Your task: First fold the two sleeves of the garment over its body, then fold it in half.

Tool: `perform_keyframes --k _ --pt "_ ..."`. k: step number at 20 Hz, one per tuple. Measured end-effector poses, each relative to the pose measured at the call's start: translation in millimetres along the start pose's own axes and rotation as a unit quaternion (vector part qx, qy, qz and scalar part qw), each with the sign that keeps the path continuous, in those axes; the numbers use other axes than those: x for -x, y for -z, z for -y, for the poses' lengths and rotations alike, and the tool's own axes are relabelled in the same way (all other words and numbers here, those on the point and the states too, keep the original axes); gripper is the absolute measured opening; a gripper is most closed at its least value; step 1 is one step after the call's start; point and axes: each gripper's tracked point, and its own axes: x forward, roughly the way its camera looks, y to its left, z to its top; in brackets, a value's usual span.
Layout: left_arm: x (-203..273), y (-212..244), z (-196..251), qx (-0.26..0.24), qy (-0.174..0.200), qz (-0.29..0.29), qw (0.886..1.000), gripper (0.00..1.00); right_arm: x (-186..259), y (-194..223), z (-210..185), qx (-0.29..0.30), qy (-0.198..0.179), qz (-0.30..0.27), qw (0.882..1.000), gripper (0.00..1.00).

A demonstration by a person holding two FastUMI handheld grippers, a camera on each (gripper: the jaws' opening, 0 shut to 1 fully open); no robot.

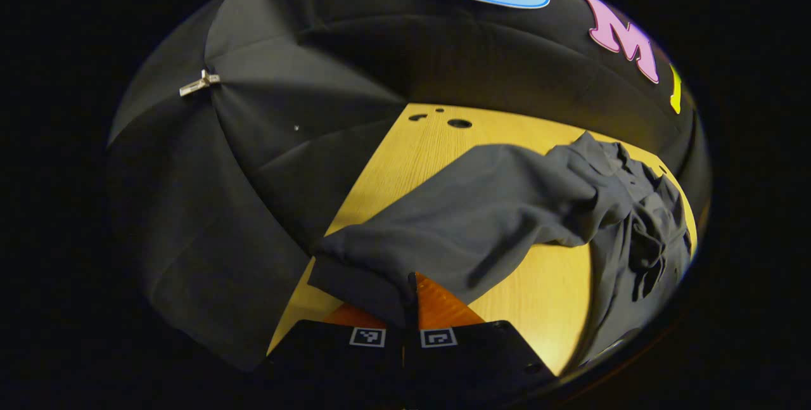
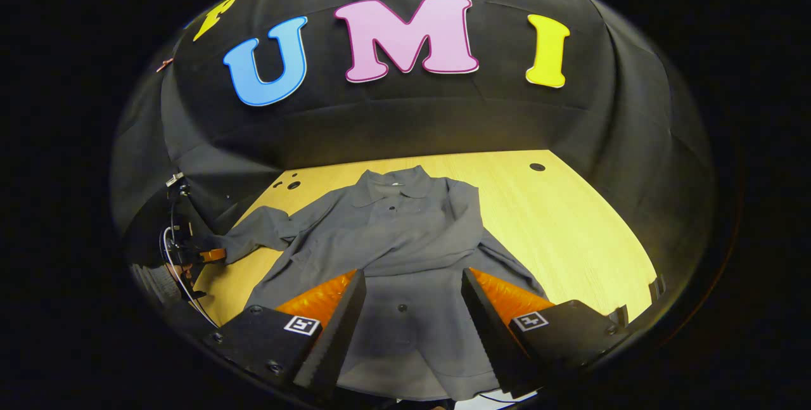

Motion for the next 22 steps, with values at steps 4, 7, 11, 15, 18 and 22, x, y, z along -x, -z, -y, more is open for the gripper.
perform_keyframes --k 4,7,11,15,18,22 --pt "45.9 -50.0 33.2 -0.012 0.008 0.057 0.998 0.06 -3.3 0.5 26.5 -0.011 0.0 0.002 1.0 0.94" --pt "78.9 -86.0 74.0 -0.03 0.025 0.093 0.995 0.06 -5.6 0.1 50.2 -0.017 0.005 0.004 1.0 0.94" --pt "119.4 -119.3 147.2 -0.065 0.064 0.131 0.987 0.06 -6.4 0.9 81.8 -0.027 0.015 0.007 1.0 0.94" --pt "140.4 -140.5 224.3 -0.064 0.119 0.142 0.981 0.06 -5.5 7.1 114.2 -0.034 0.03 0.005 0.999 0.94" --pt "148.8 -141.8 281.6 -0.077 0.162 0.137 0.974 0.05 -4.6 12.7 132.5 -0.048 0.039 0.004 0.998 0.94" --pt "152.2 -124.3 362.6 -0.098 0.217 0.12 0.964 0.06 -2.3 21.9 151.8 -0.059 0.047 -0.002 0.997 0.94"
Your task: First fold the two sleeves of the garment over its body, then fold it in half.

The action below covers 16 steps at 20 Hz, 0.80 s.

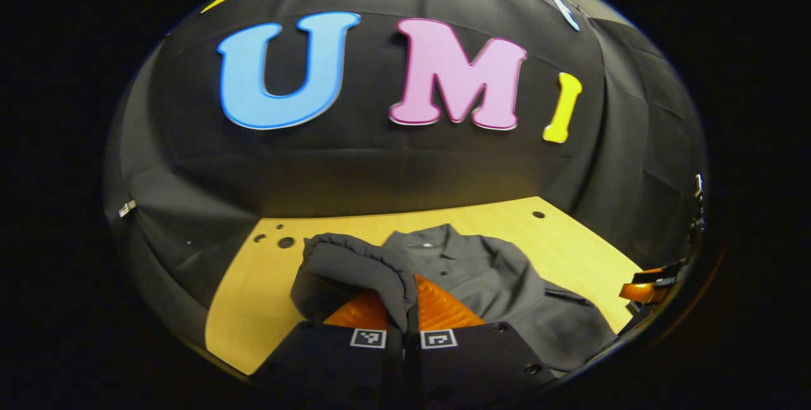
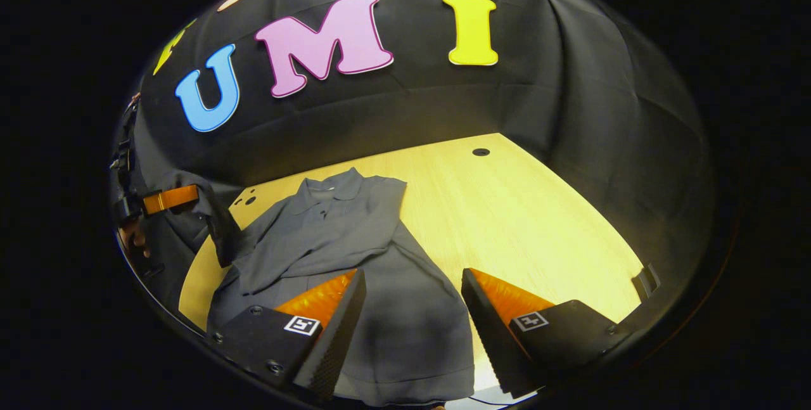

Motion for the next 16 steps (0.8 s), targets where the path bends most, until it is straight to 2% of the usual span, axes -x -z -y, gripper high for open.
perform_keyframes --k 5,9,16 --pt "-37.9 36.8 69.8 -0.025 0.042 -0.035 0.998 0.06 -1.6 6.7 21.1 -0.004 0.003 -0.011 1.0 0.94" --pt "-61.4 72.6 103.7 -0.047 0.046 -0.06 0.996 0.06 -9.3 11.0 31.1 -0.002 -0.006 -0.025 1.0 0.94" --pt "-106.4 121.6 139.6 -0.05 0.039 -0.098 0.993 0.06 -29.2 13.4 38.0 0.015 -0.028 -0.047 0.998 0.94"
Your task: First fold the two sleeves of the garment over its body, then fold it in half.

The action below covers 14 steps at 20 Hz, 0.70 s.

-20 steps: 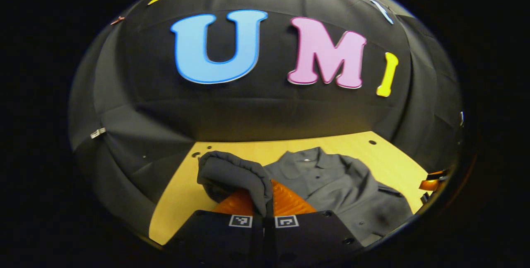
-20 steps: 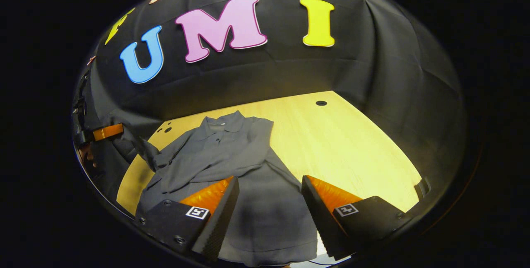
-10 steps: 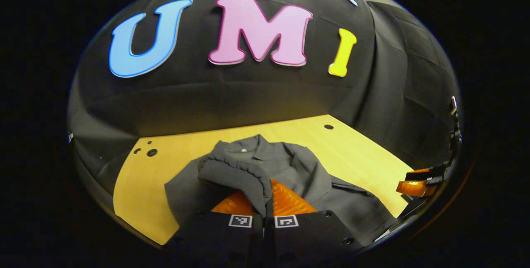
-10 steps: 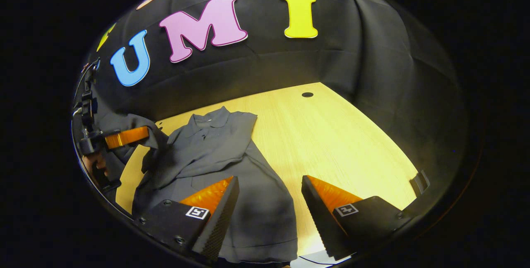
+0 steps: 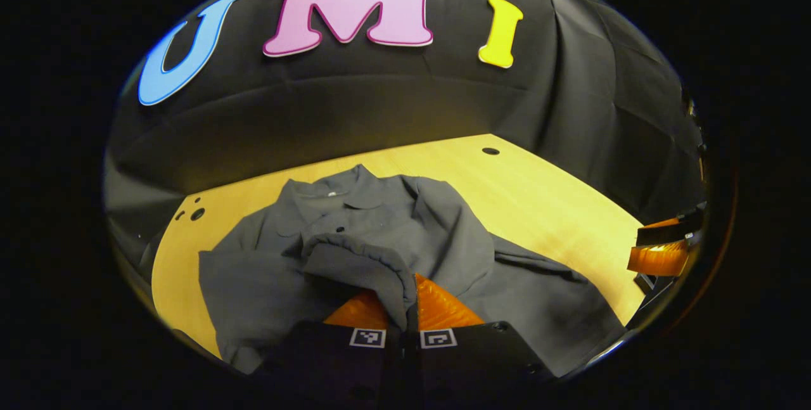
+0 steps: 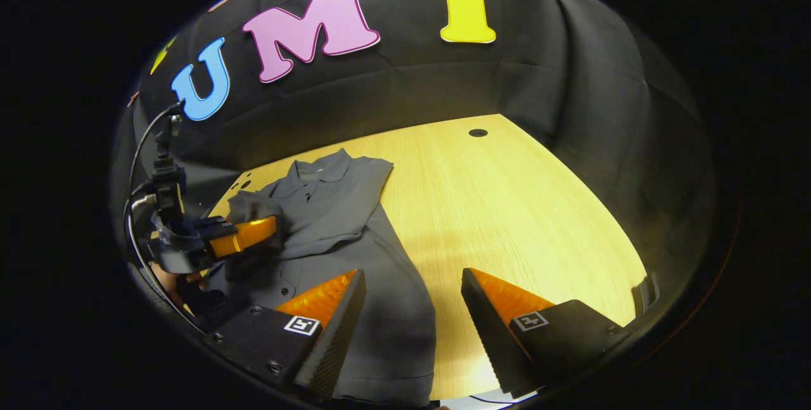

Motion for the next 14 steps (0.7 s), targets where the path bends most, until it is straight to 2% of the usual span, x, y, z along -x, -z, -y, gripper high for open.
perform_keyframes --k 4,6,9,11,14 --pt "-17.4 15.7 14.1 0.007 0.001 -0.015 1.0 0.07 -8.8 1.8 3.1 0.007 -0.009 -0.01 1.0 0.94" --pt "-23.3 23.6 25.0 0.011 0.02 -0.027 0.999 0.13 -12.5 3.0 4.7 0.009 -0.012 -0.015 1.0 0.94" --pt "-26.5 29.3 37.5 0.011 0.037 -0.033 0.999 0.37 -17.4 6.0 6.5 0.01 -0.016 -0.019 1.0 0.94" --pt "-23.7 29.6 49.0 0.013 0.06 -0.034 0.998 0.57 -18.8 8.7 7.7 0.009 -0.018 -0.023 1.0 0.96" --pt "-17.0 27.1 66.2 0.03 0.106 -0.031 0.993 0.69 -18.2 13.7 8.8 0.001 -0.017 -0.029 0.999 0.96"
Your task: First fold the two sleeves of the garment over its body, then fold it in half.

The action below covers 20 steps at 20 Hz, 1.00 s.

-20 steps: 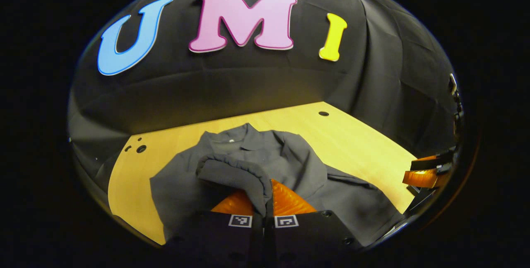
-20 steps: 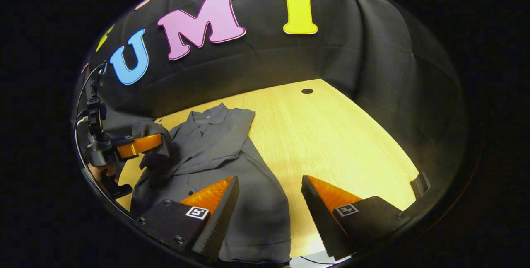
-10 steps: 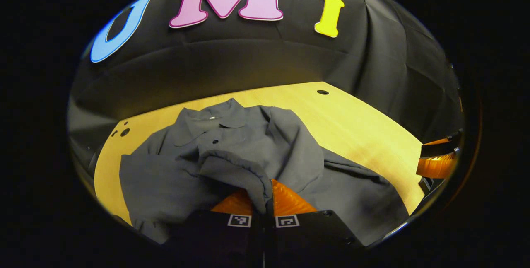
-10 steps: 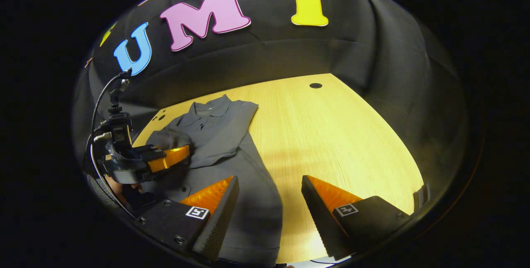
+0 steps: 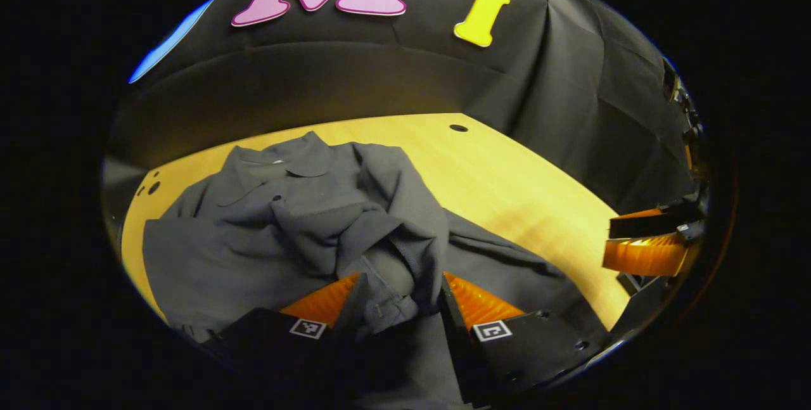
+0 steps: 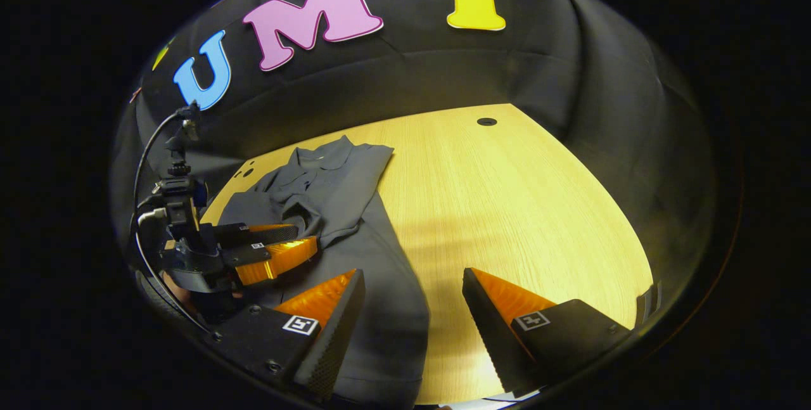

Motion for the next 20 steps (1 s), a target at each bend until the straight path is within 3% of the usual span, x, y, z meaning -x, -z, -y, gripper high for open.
perform_keyframes --k 1,2,3,4,5,6,13,20 --pt "5.7 -1.5 4.7 0.009 0.014 0.006 1.0 0.77 0.6 1.4 -0.3 -0.003 0.001 -0.001 1.0 0.96" --pt "11.1 -3.9 8.8 0.019 0.027 0.012 0.999 0.75 2.1 2.5 -0.6 -0.004 0.002 -0.002 1.0 0.96" --pt "20.7 -8.6 11.1 0.027 0.037 0.023 0.999 0.87 4.6 4.7 -0.1 -0.004 0.004 -0.002 1.0 0.96" --pt "29.7 -14.0 12.3 0.034 0.044 0.037 0.998 0.84 6.9 6.8 -0.7 -0.004 0.005 -0.004 1.0 0.96" --pt "41.6 -18.6 11.3 0.036 0.045 0.047 0.997 0.95 9.4 9.5 -2.2 -0.004 0.006 -0.005 1.0 0.98" --pt "54.4 -21.7 8.6 0.033 0.041 0.055 0.997 0.95 12.7 11.3 -3.8 -0.006 0.006 -0.006 1.0 0.98" --pt "147.7 8.2 -49.5 0.034 -0.021 0.064 0.997 0.96 42.7 53.5 -18.7 0.011 0.019 -0.034 0.999 0.99" --pt "235.7 96.4 -139.5 0.06 -0.111 0.009 0.992 0.96 55.1 111.1 -33.7 0.021 0.04 -0.077 0.996 0.99"
